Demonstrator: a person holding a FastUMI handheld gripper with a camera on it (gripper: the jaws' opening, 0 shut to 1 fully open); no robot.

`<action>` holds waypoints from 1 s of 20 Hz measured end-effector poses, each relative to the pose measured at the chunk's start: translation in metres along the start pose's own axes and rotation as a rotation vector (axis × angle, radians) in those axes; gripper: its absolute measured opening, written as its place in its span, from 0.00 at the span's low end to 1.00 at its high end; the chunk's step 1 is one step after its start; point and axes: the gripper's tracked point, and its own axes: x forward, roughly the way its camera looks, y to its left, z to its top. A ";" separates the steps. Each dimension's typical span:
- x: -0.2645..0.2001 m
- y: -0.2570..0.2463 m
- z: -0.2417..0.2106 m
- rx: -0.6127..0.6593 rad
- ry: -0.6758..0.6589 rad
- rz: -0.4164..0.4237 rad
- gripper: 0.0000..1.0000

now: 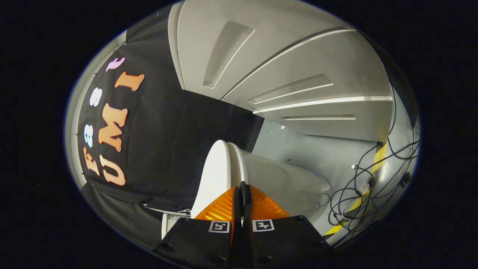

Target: Open the toilet lid.

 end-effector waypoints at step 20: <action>-0.063 0.177 0.012 -0.374 -0.110 0.041 0.08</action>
